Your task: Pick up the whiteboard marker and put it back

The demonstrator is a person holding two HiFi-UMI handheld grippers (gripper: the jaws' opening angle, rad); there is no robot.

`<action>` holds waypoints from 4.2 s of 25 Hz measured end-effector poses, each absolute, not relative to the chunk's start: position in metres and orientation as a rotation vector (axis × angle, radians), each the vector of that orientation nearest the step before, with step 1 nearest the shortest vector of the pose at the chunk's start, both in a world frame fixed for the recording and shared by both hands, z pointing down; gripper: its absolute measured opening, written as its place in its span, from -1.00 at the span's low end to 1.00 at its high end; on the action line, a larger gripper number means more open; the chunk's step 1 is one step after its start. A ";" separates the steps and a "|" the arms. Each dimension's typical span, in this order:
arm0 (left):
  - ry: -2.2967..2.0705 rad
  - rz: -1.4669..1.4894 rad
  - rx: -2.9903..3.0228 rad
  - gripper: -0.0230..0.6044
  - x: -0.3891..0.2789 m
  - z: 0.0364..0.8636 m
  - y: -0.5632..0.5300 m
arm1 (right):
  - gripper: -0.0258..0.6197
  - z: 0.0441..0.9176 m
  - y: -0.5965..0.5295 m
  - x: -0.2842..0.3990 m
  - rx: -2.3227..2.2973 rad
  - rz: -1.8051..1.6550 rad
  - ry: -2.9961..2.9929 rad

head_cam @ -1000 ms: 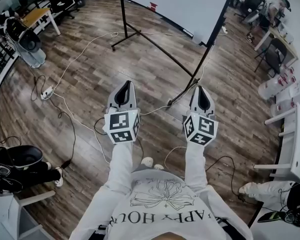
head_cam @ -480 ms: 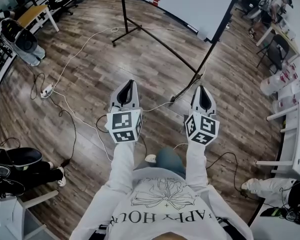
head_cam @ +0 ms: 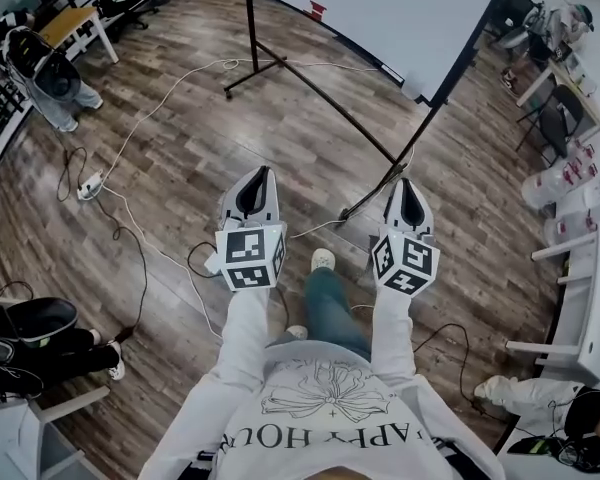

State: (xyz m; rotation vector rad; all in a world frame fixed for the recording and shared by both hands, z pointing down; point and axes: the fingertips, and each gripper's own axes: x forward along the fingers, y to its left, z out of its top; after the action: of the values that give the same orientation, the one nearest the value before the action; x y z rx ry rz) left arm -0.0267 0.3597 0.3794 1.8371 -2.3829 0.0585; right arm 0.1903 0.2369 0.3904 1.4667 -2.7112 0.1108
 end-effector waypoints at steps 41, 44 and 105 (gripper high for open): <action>-2.388 0.132 1.836 -0.89 -0.183 0.391 -0.128 | -0.91 0.412 -0.251 0.014 1.363 0.090 -2.701; -2.356 0.133 1.868 -0.89 -0.201 0.392 -0.170 | -0.91 0.416 -0.286 -0.004 1.381 0.077 -2.661; -1.845 0.370 1.977 -0.89 -0.246 0.546 -0.354 | -0.73 0.657 -0.414 -0.053 0.800 -0.231 -1.613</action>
State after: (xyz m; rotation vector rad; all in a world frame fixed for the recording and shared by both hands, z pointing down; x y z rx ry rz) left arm -0.2457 -0.3538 0.5464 1.9770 -1.8448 0.3701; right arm -0.0529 -0.4137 0.6569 0.8002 -1.6126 -0.2313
